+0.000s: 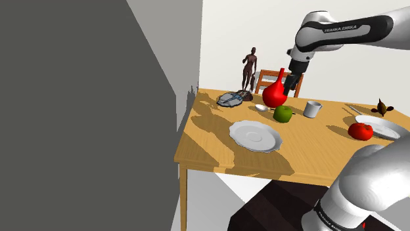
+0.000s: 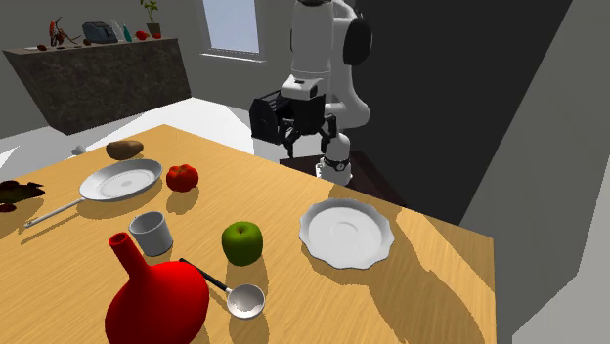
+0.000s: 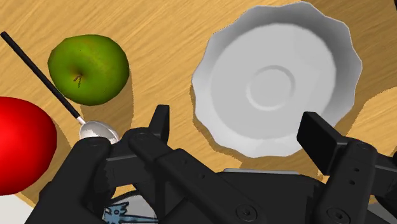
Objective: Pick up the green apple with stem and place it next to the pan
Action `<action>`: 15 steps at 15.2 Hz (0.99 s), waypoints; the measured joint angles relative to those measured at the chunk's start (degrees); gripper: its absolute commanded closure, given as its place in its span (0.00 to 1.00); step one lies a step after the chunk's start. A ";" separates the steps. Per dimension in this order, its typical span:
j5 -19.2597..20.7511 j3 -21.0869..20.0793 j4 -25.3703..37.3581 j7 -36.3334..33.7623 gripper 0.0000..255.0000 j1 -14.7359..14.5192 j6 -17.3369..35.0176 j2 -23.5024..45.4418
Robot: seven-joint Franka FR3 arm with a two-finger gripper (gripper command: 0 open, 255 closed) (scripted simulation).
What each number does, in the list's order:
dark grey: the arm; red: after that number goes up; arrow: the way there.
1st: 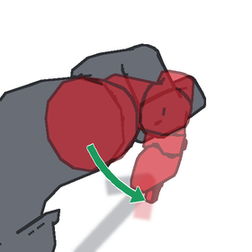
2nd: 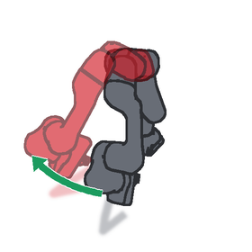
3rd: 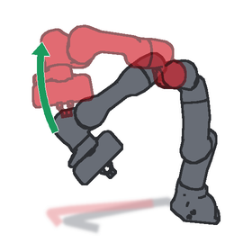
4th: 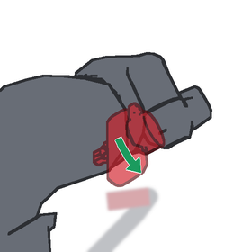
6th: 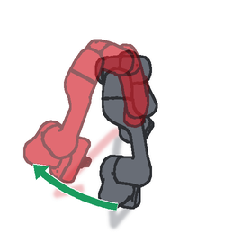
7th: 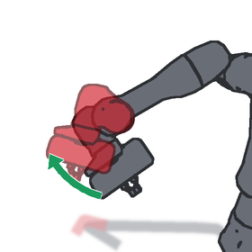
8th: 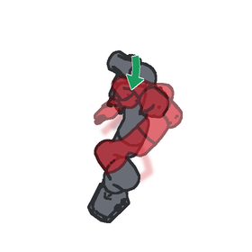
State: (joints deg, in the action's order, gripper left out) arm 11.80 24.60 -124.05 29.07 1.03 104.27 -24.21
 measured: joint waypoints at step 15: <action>-14.93 13.55 24.91 35.92 0.00 5.01 1.22 37.88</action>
State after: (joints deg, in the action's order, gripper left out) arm -3.13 38.15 -99.15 64.99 6.04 105.49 13.67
